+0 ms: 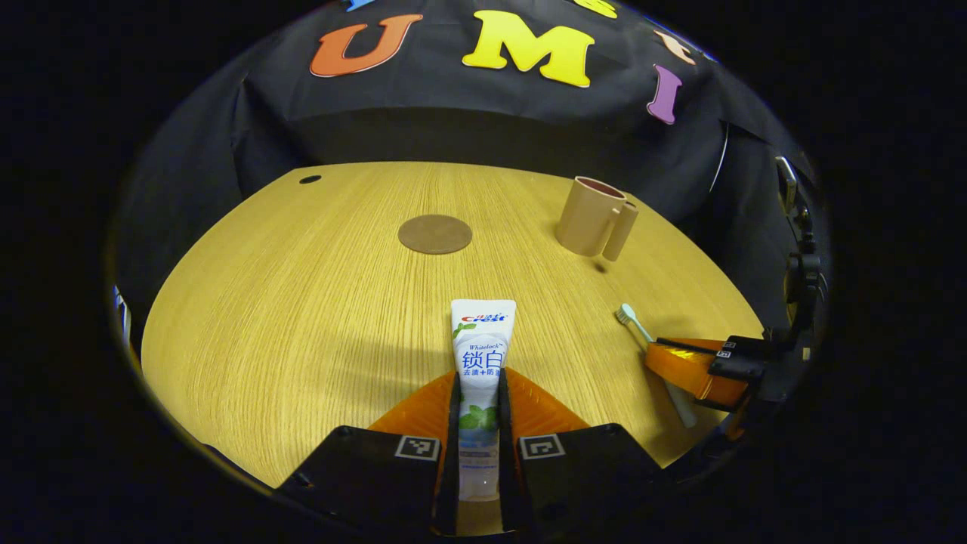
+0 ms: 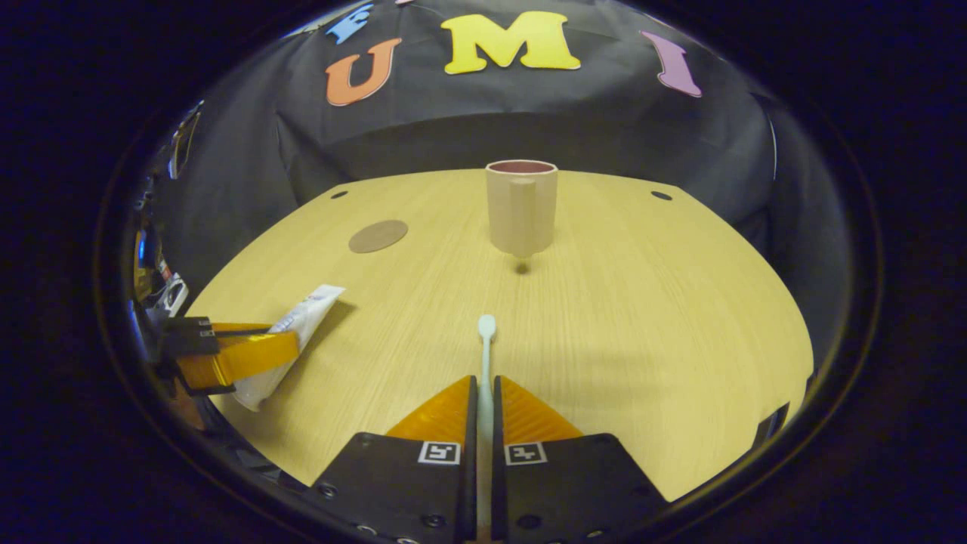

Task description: Put the toothbrush and toothpaste on the desktop into the cup, then pick up the cup and place it on the coaster on the desktop.

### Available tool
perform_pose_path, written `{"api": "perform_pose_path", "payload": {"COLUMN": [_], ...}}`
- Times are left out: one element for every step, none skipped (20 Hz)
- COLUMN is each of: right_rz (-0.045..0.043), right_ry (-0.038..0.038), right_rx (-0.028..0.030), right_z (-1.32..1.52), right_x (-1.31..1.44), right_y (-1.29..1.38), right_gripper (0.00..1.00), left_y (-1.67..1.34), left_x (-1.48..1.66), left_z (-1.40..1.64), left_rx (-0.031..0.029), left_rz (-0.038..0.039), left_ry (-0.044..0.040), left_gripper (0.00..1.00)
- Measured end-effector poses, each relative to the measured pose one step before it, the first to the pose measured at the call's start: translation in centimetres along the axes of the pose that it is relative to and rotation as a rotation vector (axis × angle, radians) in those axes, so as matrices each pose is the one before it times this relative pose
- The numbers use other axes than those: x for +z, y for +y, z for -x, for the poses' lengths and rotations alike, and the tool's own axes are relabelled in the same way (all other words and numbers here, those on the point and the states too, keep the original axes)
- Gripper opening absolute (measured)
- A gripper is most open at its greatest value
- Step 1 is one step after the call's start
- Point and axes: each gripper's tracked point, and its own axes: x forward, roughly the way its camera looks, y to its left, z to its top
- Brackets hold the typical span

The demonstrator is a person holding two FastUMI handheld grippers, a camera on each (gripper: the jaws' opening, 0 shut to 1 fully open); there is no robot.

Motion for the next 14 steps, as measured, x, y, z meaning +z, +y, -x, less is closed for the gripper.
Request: {"api": "perform_pose_path", "payload": {"right_rz": [-0.00483,-0.00268,-0.00865,0.00051,-0.00087,-0.01540,-0.00126,-0.00508,0.00165,0.00180,0.00224,0.00671,0.00003,0.00165], "right_ry": [-0.02592,-0.01713,-0.02070,-0.02252,-0.02453,-0.03853,-0.01434,-0.01910,-0.01806,-0.01810,-0.02557,-0.01701,-0.02259,-0.01498], "right_rx": [0.00171,0.00032,-0.00011,-0.00199,0.00079,-0.00412,0.00609,-0.01112,0.00413,-0.00940,-0.00225,-0.00142,-0.00443,-0.00325], "right_z": [0.306,0.323,0.405,0.451,0.669,0.328,0.560,0.486,0.401,0.539,0.452,0.388,0.236,0.149], "right_x": [0.176,0.113,0.236,0.381,0.577,1.006,0.852,0.781,0.701,0.850,1.009,0.758,0.940,0.852], "right_y": [0.079,0.001,-0.014,-0.026,0.027,-0.016,0.153,-0.193,0.173,-0.087,0.013,0.033,-0.057,-0.027], "right_gripper": [0.06,0.06,0.06,0.06,0.06,0.06,0.06,0.06,0.06,0.06,0.06,0.06,0.06,0.06], "left_y": [0.032,0.170,0.055,-0.402,-0.456,-0.242,-0.228,-0.221,-0.157,-0.349,-0.125,-0.093,0.116,0.027], "left_x": [0.767,0.877,0.798,0.808,0.667,0.753,0.651,0.544,0.474,0.455,0.416,0.616,0.390,0.537], "left_z": [0.334,0.335,0.353,0.180,0.096,0.210,0.146,0.082,-0.031,0.118,0.148,-0.087,-0.041,-0.105], "left_rx": [0.00277,0.01100,0.00353,-0.01334,-0.00969,-0.00541,-0.00919,-0.00880,-0.00980,-0.01605,-0.01089,-0.00705,-0.00127,-0.00101], "left_rz": [-0.01619,-0.01596,-0.00736,-0.01023,-0.00480,-0.00421,-0.00443,-0.00287,0.00672,0.00582,0.00899,0.00078,-0.00079,0.00042], "left_ry": [-0.04994,-0.03828,-0.03411,-0.02989,-0.02648,-0.02562,-0.02089,-0.01678,-0.01507,-0.01015,-0.01321,-0.01320,-0.01218,-0.01518], "left_gripper": [0.24,0.24,0.24,0.24,0.24,0.25,0.24,0.24,0.24,0.24,0.24,0.24,0.24,0.24]}}
